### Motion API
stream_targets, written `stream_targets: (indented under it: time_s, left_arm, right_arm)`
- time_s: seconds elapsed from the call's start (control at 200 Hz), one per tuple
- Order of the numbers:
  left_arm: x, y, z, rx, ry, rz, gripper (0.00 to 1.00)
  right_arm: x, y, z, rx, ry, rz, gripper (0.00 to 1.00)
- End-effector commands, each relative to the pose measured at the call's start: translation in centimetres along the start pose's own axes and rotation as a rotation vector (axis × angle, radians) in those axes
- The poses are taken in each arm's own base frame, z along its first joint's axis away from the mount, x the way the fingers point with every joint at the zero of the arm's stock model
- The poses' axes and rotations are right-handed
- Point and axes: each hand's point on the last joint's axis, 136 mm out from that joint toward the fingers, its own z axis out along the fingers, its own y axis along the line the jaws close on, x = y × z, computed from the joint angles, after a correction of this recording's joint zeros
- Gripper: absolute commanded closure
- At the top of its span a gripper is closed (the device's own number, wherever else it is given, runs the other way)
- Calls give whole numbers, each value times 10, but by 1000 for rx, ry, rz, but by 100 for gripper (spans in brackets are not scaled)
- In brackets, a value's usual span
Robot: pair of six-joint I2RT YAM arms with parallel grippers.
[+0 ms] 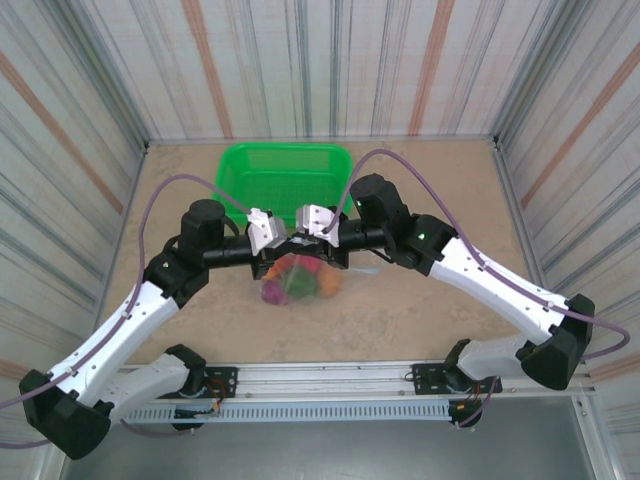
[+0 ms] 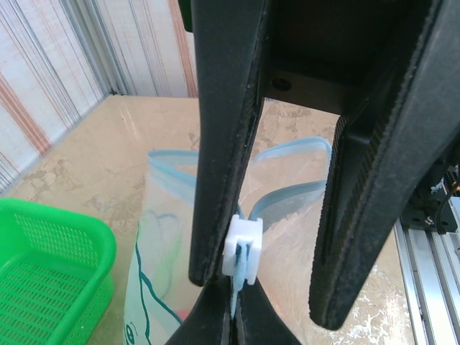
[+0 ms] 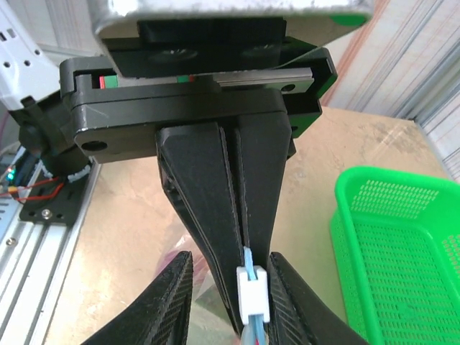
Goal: Place the food in the zip-top bag and seal the zipper
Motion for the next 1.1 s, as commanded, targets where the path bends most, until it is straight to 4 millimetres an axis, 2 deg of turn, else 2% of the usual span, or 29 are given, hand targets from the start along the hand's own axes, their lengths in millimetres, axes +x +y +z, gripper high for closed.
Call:
stream_targets:
  time_s: [0.0, 0.331, 0.391, 0.451, 0.501, 0.646, 0.782, 0.857, 0.932, 0.967, 1.022, 1.097]
  left_arm:
    - [-8, -1, -2, -12, -30, 39, 100]
    - [-5, -1, -1, -16, -16, 43, 100]
    - [-5, -1, -1, -20, -15, 47, 100]
    - [-6, -1, -2, -23, -20, 53, 100]
    - [-6, -1, -3, -24, -23, 54, 100]
    - [-6, -1, -3, -24, -22, 53, 100]
    - [-6, -1, -2, -22, -24, 53, 100]
    - [-6, -1, -2, -24, -23, 52, 100]
    - [-6, 0, -3, -36, -26, 49, 82]
    - [-7, 0, -4, -43, -33, 54, 78]
    - [-8, 0, -6, -53, -45, 66, 75]
    - [-11, -1, -8, -57, -58, 80, 77]
  right_arm:
    - [1, 6, -6, -9, 8, 13, 72]
    - [1, 10, -10, -20, -7, 14, 92]
    - [2, 8, -10, -9, -4, 17, 92]
    - [4, 5, -11, 11, -4, 19, 82]
    - [6, 3, -12, 28, -4, 21, 79]
    - [4, 2, -16, 39, -13, 19, 80]
    - [1, 3, -16, 26, -23, 17, 96]
    - [0, 4, -15, 20, -25, 19, 100]
    - [2, 4, -15, 19, -22, 21, 100]
    - [2, 4, -16, 20, -22, 19, 100]
    - [3, 4, -16, 22, -21, 20, 100]
    - [4, 5, -17, 20, -19, 24, 100]
